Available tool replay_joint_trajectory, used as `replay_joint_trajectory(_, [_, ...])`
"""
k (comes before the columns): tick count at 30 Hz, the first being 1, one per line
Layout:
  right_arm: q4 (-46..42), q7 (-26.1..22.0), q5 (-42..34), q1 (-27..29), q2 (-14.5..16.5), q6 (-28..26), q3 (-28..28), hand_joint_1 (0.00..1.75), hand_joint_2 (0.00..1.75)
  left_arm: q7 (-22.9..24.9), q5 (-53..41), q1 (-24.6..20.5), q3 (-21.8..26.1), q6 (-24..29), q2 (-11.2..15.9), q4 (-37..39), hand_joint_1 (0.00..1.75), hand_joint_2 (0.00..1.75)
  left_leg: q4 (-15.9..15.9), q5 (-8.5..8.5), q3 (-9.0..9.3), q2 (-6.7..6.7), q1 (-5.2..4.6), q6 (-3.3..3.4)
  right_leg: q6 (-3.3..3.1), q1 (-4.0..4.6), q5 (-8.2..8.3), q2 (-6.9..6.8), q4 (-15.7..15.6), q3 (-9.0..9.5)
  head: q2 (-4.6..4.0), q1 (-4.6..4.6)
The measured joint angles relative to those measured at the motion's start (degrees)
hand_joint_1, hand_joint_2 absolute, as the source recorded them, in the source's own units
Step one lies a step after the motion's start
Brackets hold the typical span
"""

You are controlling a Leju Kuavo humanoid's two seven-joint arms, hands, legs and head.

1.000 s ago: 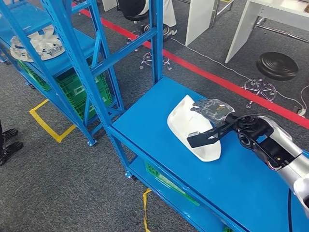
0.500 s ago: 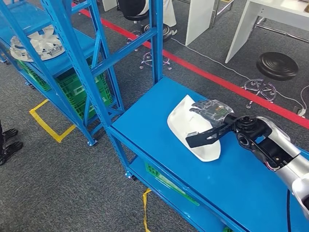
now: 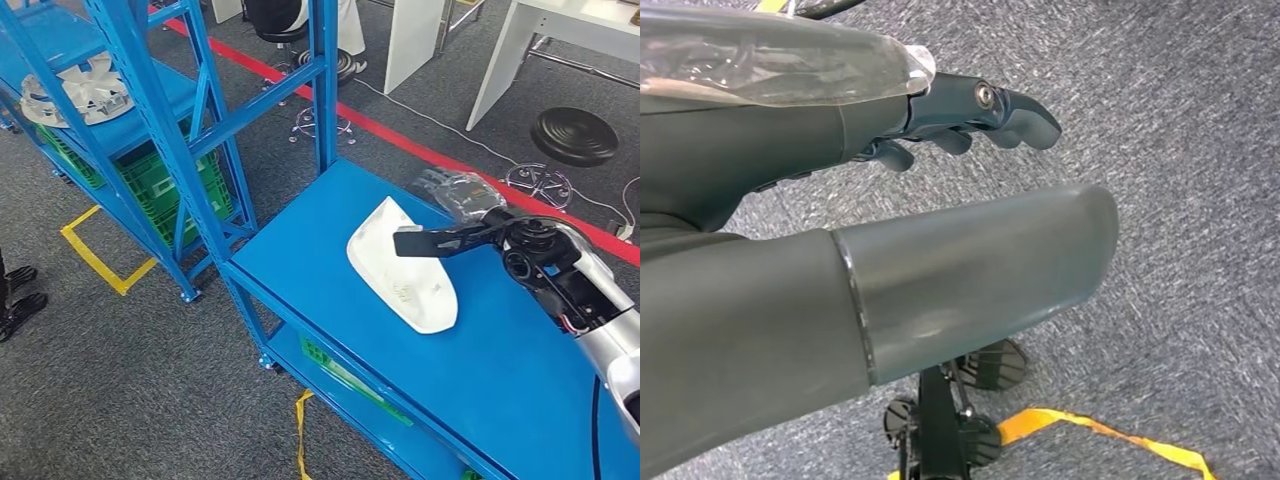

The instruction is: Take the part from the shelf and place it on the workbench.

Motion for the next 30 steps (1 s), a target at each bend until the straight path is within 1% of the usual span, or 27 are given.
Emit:
replay_joint_trajectory(6, [0.59,1.3,-4.96,-3.43,0.91,-2.88,-2.57,0.0,1.75,-0.01,0.14,-0.03,-0.31,0.33,-0.16,0.0,0.0,0.0,0.0,0.0,0.01,0.0,0.0,0.0,0.0,0.0,0.0,0.0,0.0,-0.01,0.0,0.01])
replay_joint_trajectory(8, [1.08,1.96,-7.74,-4.52,1.24,-3.49,-3.39,0.0,1.75,-0.01,0.16,-0.04,-0.49,0.44,-0.26,0.0,0.0,0.0,0.0,0.0,0.01,0.0,0.01,0.0,0.0,0.0,0.0,0.0,0.0,-0.01,0.0,0.01])
replay_joint_trajectory(11, [2.7,3.6,-15.54,-6.34,1.95,-3.24,-4.89,0.0,1.75,-0.01,0.32,-0.07,-0.59,0.73,-0.41,0.0,0.0,0.0,0.0,0.0,0.0,0.0,0.0,0.0,0.0,0.0,0.0,0.01,0.0,-0.01,0.0,0.01])
replay_joint_trajectory(15, [6.85,6.05,-28.32,-9.47,3.76,-2.56,-6.9,0.0,1.75,0.02,0.63,-0.1,-0.71,0.88,-0.6,0.0,0.0,0.0,0.0,0.01,0.0,0.0,0.0,0.0,0.0,0.0,0.0,0.01,0.0,-0.01,0.0,0.02])
replay_joint_trajectory(21, [10.63,8.95,-42.75,-12.67,5.29,-3.97,-7.03,0.0,1.75,0.02,0.93,-0.05,-0.82,1.18,-0.75,0.0,0.0,0.0,0.01,0.01,-0.02,-0.04,0.0,0.01,0.0,0.0,0.0,-0.02,0.0,-0.01,0.0,0.01])
replay_joint_trajectory(23, [11.33,9.37,-44.92,-13.44,5.51,-4.35,-6.83,0.0,1.75,0.02,0.97,-0.05,-0.85,1.29,-0.76,0.0,0.0,0.0,0.01,0.01,-0.02,-0.03,0.01,0.01,0.0,0.0,0.0,-0.02,0.0,-0.02,0.0,0.0])
replay_joint_trajectory(30, [12.43,9.97,-47.11,-14.17,5.79,-4.8,-6.36,0.0,1.75,0.02,1.03,-0.03,-0.87,1.31,-0.76,0.0,0.0,0.0,0.01,0.01,-0.03,-0.04,0.01,0.01,0.0,0.01,0.0,-0.02,0.0,-0.01,0.0,-0.01])
